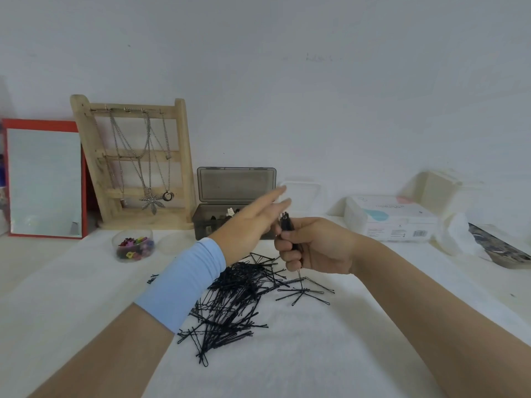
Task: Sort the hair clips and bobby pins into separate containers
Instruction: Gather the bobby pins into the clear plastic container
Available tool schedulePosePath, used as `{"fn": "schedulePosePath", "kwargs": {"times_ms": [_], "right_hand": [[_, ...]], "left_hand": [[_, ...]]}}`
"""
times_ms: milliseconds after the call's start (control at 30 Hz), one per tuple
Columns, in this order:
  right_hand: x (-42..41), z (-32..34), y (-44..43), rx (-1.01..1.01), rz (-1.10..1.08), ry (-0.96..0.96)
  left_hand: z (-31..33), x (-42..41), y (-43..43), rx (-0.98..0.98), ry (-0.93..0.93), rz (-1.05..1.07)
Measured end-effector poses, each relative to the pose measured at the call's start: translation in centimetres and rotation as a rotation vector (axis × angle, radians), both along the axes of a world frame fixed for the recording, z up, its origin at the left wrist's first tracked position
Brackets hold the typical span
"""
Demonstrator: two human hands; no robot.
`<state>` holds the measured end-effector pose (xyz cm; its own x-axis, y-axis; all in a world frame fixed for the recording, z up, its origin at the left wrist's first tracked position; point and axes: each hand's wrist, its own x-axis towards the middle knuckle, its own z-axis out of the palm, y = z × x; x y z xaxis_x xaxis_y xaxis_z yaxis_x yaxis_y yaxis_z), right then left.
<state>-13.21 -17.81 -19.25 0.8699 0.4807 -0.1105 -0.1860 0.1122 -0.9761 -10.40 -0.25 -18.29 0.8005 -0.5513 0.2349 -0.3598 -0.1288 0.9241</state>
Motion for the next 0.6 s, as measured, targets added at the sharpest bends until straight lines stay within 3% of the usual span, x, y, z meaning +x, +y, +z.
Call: {"fn": "schedulePosePath", "kwargs": {"times_ms": [100,267,367,467,533,600], "right_hand": [[0.4,0.5,0.0,0.181,-0.139,-0.028],[0.8,1.1,0.0,0.34,-0.356,-0.239],[1.1,0.9,0.1,0.278,-0.43,-0.359],[1.4,0.1,0.5,0.02,-0.476,-0.462],[1.4,-0.2,0.7,-0.091,-0.489,-0.484],[1.4,0.0,0.6,-0.064,-0.484,-0.439]], "left_hand": [[0.9,0.4,-0.2,-0.282,0.356,0.11],[0.4,0.6,-0.2,-0.272,0.849,-0.045],[0.7,-0.2,-0.9,-0.49,0.986,-0.153],[1.2,-0.4,-1.2,-0.752,1.103,-0.195],[0.8,0.0,-0.9,-0.771,1.121,-0.219],[0.5,0.5,-0.4,-0.652,1.071,-0.191]]}}
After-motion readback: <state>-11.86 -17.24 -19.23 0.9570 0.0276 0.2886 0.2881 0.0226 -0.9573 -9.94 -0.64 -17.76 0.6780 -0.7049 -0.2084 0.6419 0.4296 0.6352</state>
